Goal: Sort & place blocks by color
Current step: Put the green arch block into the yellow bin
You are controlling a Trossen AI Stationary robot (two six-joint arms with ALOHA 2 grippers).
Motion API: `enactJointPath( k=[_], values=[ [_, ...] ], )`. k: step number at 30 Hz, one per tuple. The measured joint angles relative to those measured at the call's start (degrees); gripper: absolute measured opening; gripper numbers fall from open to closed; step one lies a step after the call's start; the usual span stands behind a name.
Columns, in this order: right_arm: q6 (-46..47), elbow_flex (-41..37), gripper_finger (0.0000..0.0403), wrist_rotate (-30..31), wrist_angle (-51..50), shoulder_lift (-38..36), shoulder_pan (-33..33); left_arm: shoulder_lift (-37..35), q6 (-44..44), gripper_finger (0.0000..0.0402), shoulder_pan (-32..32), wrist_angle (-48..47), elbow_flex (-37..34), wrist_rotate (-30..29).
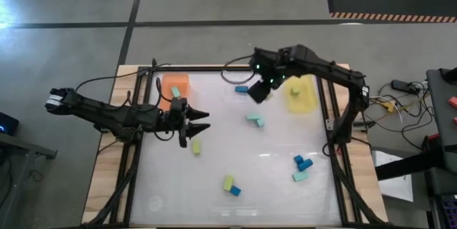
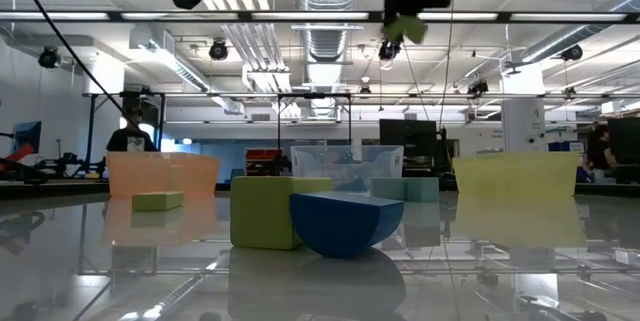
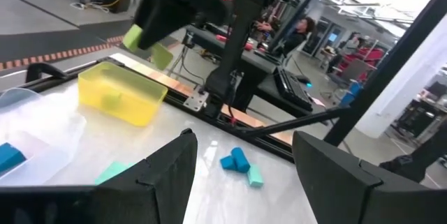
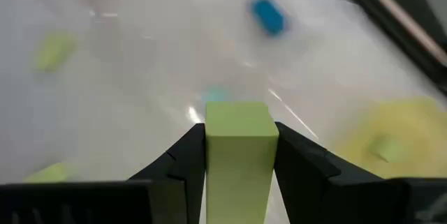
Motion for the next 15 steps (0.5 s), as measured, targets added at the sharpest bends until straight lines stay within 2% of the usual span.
enactJointPath(
  k=[8, 15],
  values=[
    [-2.58, -6.66, 0.0126, -0.25, -0.18, -0.61, -12.37, 0.02, 0.02, 0.0219, 0.00, 0.01, 0.00, -1.06],
    [-4.53, -17.47, 0.0126, -0.45, 2.88, -1.64, -22.58, 0.02, -0.04, 0.0219, 0.00, 0.04, 0.00, -1.08]
  ],
)
